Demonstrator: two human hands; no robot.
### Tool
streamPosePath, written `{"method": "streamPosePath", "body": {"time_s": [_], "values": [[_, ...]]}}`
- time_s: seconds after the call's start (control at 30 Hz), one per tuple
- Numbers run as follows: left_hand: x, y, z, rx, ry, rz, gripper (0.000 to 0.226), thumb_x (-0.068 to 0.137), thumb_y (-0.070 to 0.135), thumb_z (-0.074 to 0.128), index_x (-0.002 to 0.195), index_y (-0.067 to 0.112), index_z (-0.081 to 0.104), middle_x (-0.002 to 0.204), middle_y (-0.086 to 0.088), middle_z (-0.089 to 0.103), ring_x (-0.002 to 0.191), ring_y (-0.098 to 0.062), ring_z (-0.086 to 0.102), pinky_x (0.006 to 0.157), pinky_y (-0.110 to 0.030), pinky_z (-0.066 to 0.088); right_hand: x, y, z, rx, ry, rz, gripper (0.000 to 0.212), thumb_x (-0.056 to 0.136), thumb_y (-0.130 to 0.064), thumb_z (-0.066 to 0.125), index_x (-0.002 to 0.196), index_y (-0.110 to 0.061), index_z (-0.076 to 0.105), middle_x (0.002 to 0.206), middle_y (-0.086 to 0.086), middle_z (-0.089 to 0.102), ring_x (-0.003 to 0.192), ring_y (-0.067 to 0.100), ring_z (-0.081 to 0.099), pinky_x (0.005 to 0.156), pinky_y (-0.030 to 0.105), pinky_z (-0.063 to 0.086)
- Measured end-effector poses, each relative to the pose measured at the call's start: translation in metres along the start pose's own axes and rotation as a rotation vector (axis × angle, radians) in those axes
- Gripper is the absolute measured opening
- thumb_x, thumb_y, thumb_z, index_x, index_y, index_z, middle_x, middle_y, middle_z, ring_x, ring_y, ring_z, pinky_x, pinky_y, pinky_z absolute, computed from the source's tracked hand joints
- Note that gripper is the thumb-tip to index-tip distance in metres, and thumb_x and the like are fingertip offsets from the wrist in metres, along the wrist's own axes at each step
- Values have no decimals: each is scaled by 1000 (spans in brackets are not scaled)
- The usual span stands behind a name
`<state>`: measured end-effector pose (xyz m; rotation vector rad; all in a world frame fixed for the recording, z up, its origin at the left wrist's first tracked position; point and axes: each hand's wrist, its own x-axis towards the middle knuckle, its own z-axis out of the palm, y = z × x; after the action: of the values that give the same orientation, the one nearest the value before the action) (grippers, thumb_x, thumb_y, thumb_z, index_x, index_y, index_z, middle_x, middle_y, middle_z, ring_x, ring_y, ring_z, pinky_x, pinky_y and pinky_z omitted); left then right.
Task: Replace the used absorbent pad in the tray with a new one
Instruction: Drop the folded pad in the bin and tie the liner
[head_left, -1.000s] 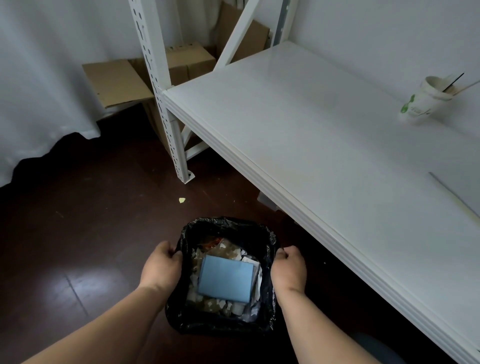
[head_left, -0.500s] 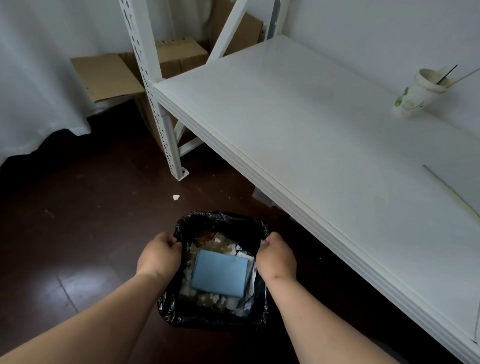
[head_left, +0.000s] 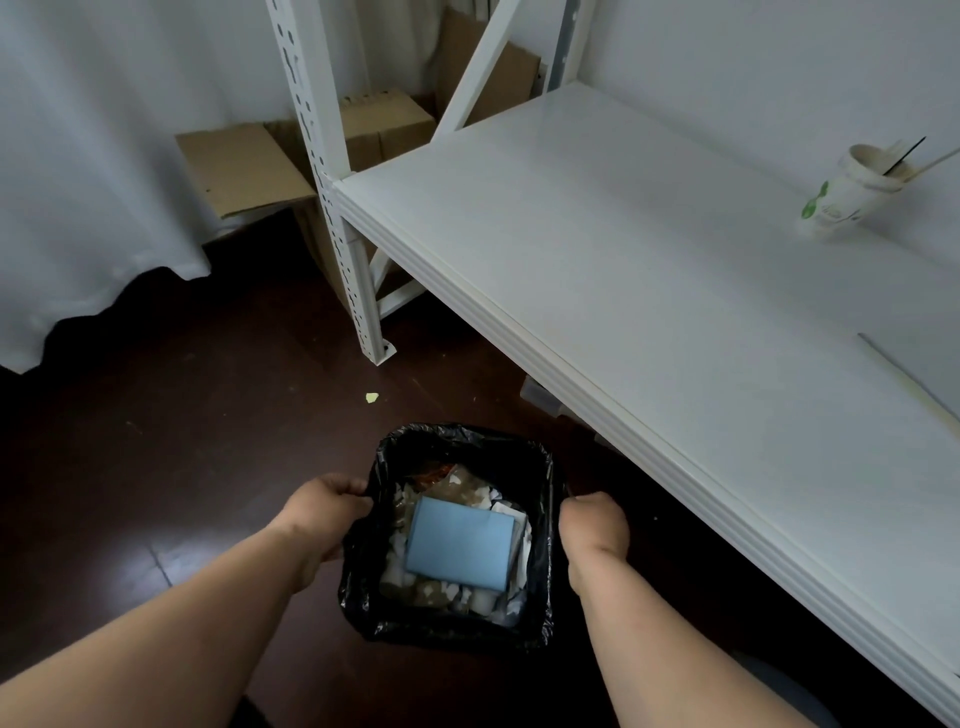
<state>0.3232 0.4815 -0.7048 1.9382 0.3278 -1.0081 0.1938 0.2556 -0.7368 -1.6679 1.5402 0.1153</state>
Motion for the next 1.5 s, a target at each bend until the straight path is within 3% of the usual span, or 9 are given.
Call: {"method": "streamPosePath", "body": {"time_s": [0.2,0.33,0.53,0.73,0.93,1.13,1.23,1.4,1.5], "values": [[-13,-12,-7,112,-1,-16,17,89,3,57,102,14,53,85,-12,62,68,-24,59,59,-32,52,-18,17,6,-5,-12,68,27,91,-18,46,113,-7,58,119,18,61,102,37,63,85,39,54],[-24,-34,-7,349,-15,-46,5,88,9,57,91,13,57,77,-11,57,63,-22,49,51,-25,38,-21,25,5,136,-98,126,33,97,-18,43,123,-1,52,122,21,60,109,39,60,93,42,50],[-25,-44,-9,208,-10,-136,12,96,16,52,90,9,59,82,-11,64,70,-24,61,70,-32,49,-10,52,11,225,-218,210,38,88,-24,44,121,-8,54,116,18,62,104,38,61,95,53,51],[-28,-49,1,111,42,-165,14,98,10,41,92,5,53,84,-16,57,60,-28,57,59,-37,55,-1,79,15,207,-255,301,48,85,-15,28,132,-20,38,132,14,53,113,38,57,92,61,49],[-42,-46,3,14,69,-243,20,97,9,34,91,1,51,91,-23,55,66,-37,62,66,-47,56,-21,69,2,143,-421,443,40,92,-23,34,132,-25,40,132,16,50,107,43,56,57,72,49],[-31,-37,3,-162,226,-164,16,95,3,34,98,5,50,91,-21,57,64,-37,63,48,-41,57,-9,51,0,376,-340,373,56,82,-19,38,138,-26,35,132,14,52,110,42,57,61,76,46],[-25,-37,1,-42,304,-60,14,94,5,43,91,8,57,97,-20,60,78,-37,64,57,-45,60,-12,39,-2,412,-299,309,62,85,-14,48,144,-21,31,139,13,46,120,42,50,74,71,49],[-28,-38,3,51,248,1,4,86,3,58,89,1,59,91,-20,62,80,-32,61,68,-44,61,-17,46,-3,544,-402,322,17,88,-10,57,105,-12,56,117,20,57,109,41,57,82,65,51],[-26,-39,2,109,196,-1,12,82,1,66,80,2,54,84,-18,59,74,-31,58,68,-43,58,-14,48,-3,506,-398,292,14,88,-7,63,100,-10,56,119,18,55,111,36,52,88,66,49]]}}
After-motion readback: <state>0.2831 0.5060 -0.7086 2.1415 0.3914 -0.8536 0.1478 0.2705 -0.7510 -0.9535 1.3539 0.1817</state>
